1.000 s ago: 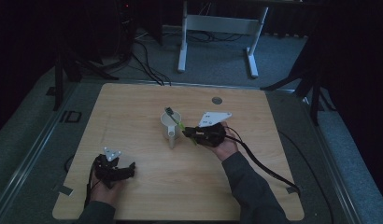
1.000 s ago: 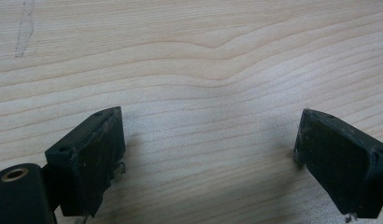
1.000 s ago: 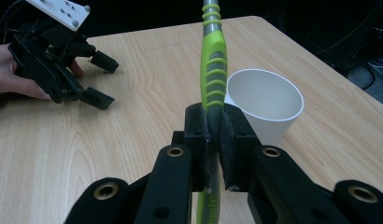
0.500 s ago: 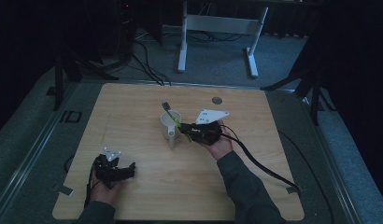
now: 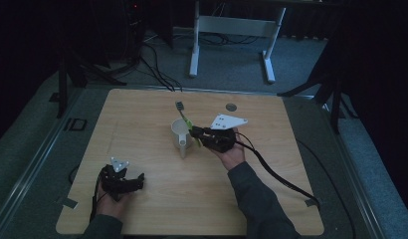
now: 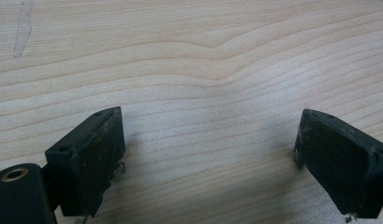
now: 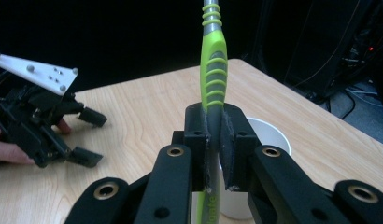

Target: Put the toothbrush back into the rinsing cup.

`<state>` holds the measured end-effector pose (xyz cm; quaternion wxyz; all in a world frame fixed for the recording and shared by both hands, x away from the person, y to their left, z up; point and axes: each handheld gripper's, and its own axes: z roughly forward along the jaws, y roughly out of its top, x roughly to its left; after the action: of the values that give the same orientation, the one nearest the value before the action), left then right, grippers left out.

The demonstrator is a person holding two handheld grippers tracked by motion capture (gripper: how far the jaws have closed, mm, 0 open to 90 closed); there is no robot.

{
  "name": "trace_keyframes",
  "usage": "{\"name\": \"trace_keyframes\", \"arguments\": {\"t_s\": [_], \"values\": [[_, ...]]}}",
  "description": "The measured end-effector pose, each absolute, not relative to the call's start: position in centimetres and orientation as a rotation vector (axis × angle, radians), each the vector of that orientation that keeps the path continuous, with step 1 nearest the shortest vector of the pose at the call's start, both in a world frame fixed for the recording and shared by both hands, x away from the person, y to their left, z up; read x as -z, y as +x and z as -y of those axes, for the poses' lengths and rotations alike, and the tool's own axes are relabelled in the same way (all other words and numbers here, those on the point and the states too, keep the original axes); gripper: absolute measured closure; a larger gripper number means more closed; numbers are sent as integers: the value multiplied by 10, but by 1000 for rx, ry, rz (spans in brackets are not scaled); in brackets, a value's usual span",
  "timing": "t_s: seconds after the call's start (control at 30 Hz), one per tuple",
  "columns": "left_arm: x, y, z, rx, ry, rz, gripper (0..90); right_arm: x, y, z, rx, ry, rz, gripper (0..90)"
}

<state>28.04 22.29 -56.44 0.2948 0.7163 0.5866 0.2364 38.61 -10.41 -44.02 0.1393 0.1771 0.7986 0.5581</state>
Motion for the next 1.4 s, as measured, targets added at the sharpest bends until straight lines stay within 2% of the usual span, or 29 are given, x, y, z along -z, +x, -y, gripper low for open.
{"name": "trace_keyframes", "arguments": {"t_s": [1.4], "values": [[565,280,-223,-629,1905,-1559,94,439,387,84,-1886,562,-2085,821]]}}
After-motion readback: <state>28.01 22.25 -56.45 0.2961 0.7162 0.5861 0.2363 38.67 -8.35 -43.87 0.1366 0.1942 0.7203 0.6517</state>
